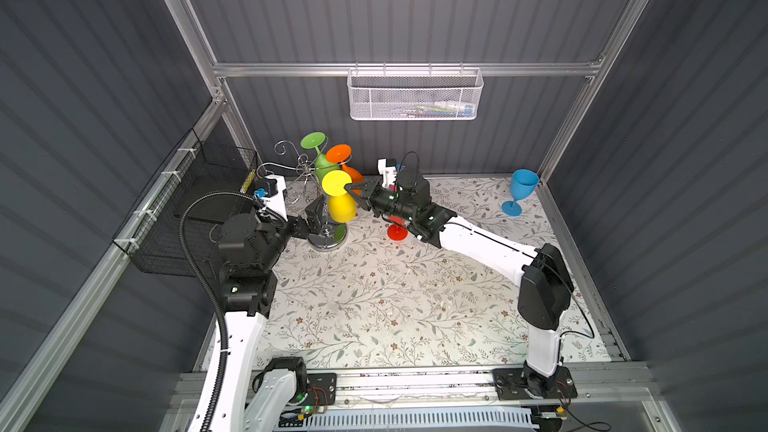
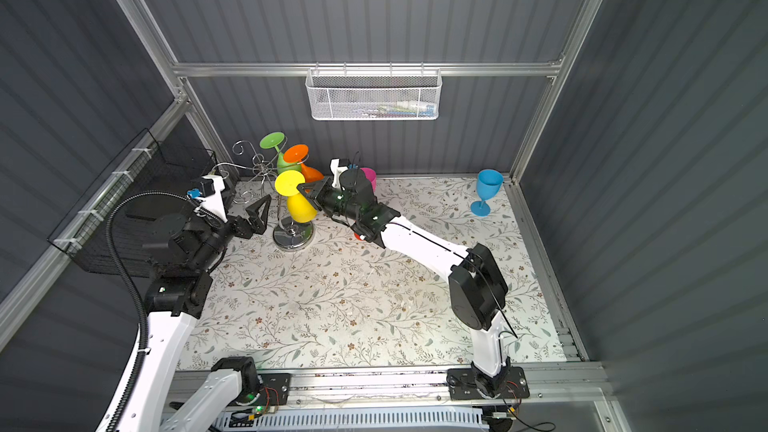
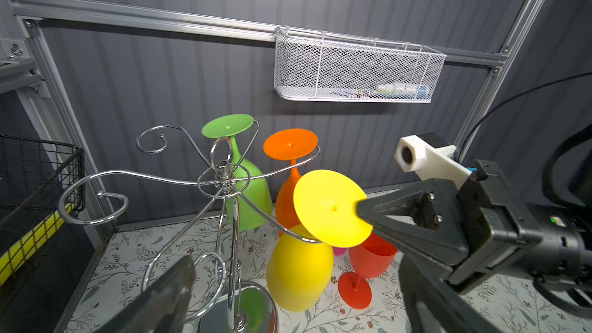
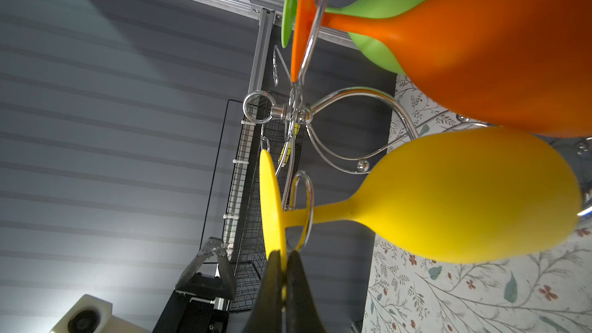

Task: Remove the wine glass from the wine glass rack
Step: 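Pull the yellow glass off the rack with the right gripper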

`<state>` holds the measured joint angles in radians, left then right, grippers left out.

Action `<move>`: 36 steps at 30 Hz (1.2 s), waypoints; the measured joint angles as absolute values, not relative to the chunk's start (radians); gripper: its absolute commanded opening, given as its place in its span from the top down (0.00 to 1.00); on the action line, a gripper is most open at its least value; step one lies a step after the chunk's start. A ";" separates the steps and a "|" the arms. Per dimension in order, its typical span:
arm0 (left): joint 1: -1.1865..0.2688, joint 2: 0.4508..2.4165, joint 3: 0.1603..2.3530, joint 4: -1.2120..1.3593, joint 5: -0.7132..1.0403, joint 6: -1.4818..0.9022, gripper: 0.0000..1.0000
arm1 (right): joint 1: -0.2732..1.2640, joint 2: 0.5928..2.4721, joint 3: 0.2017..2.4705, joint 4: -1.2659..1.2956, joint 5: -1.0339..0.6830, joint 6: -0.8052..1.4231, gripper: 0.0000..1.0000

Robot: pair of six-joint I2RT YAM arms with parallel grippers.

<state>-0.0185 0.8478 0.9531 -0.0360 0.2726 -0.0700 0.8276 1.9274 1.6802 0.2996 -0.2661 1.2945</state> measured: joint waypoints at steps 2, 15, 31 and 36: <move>-0.019 0.845 0.952 -0.036 0.263 -0.070 0.01 | 0.833 1.924 1.679 0.300 -0.262 1.292 1.00; -0.019 0.841 0.952 -0.036 0.244 -0.070 0.01 | 0.871 1.926 1.704 0.280 -0.247 1.278 1.00; -0.019 0.827 0.937 -0.036 0.243 -0.071 0.00 | 0.873 2.052 1.892 0.238 -0.241 1.275 1.00; -0.019 0.826 0.934 -0.036 0.243 -0.071 0.01 | 0.873 2.091 1.953 0.216 -0.239 1.275 1.00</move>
<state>-0.0185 0.8261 0.9337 -0.0360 0.2432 -0.0708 0.8730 2.0911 1.9526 0.2157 -0.2390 1.2751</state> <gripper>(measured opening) 0.993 0.047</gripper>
